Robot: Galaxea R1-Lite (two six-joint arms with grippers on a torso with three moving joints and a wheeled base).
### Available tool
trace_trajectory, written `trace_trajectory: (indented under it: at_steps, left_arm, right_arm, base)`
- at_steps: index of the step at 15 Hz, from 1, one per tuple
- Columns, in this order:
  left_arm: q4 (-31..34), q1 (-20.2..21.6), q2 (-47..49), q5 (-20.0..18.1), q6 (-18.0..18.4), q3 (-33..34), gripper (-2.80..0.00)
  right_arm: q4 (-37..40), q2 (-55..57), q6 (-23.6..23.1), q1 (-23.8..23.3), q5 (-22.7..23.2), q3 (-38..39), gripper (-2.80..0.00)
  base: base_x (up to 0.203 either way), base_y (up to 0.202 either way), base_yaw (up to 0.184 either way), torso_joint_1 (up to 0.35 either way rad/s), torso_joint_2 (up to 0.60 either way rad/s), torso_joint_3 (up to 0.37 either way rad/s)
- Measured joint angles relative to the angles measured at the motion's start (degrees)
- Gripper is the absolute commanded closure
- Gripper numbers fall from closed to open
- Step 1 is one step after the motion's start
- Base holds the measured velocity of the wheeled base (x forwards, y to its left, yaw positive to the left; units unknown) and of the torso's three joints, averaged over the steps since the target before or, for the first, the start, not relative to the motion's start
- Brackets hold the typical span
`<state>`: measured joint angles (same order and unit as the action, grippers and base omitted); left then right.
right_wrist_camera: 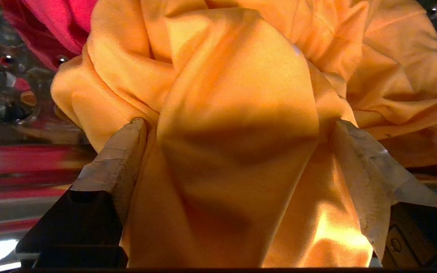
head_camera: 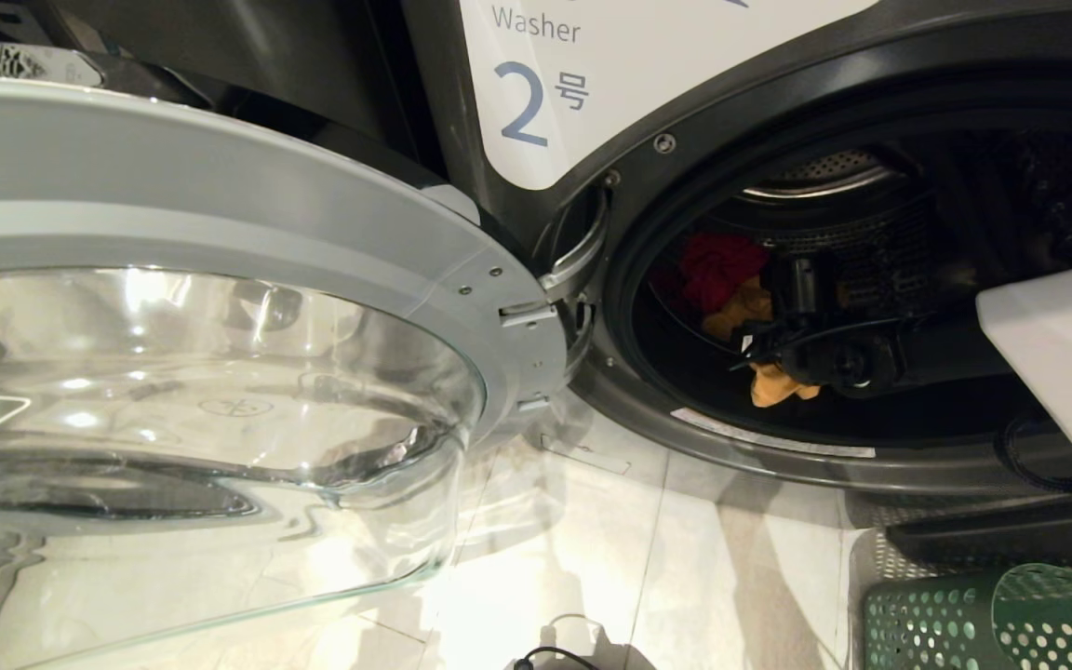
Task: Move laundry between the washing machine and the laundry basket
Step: Pick a cloth and place it into the basket
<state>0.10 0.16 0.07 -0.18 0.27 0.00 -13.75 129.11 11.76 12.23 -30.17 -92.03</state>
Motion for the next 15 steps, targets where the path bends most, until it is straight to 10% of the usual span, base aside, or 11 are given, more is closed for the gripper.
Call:
trace_trajectory:
  at_steps: [15]
  left_arm:
    - [0.0, 0.0, 0.0, 0.0, -0.1, 0.0, 0.0]
  right_arm:
    - [14.3, 3.1, 0.4, 0.1, 0.1, -10.8, -2.8]
  base:
    - [0.0, 0.0, 0.0, 0.0, 0.0, 0.0]
